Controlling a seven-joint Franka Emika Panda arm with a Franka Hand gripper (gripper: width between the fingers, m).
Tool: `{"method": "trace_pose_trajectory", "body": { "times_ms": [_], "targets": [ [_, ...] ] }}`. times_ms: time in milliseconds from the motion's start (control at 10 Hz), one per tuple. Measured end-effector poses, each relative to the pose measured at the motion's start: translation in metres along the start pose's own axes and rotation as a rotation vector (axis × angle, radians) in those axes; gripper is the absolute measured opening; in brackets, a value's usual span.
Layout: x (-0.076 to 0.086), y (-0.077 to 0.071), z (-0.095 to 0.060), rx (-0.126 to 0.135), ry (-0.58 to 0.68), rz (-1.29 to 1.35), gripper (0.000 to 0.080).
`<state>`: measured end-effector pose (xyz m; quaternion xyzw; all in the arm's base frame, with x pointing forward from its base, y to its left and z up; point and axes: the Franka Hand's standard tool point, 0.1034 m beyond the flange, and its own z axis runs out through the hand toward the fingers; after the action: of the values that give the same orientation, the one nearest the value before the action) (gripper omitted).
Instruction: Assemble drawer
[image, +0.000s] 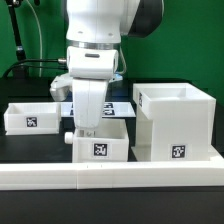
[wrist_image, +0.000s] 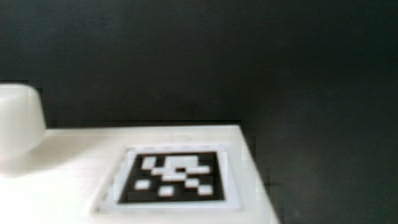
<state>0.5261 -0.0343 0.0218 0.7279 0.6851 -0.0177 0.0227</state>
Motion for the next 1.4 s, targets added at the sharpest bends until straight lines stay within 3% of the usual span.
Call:
{"method": "trace_pose_trajectory", "body": {
  "times_ms": [100, 300, 1400],
  "targets": [
    [0.002, -0.001, 0.000, 0.012, 0.000, -0.004, 0.0042],
    [0.010, 0.005, 0.001, -0.022, 0.009, -0.003, 0.0042],
    [0.021, 0.013, 0.005, -0.014, 0.013, 0.011, 0.0042]
  ]
}}
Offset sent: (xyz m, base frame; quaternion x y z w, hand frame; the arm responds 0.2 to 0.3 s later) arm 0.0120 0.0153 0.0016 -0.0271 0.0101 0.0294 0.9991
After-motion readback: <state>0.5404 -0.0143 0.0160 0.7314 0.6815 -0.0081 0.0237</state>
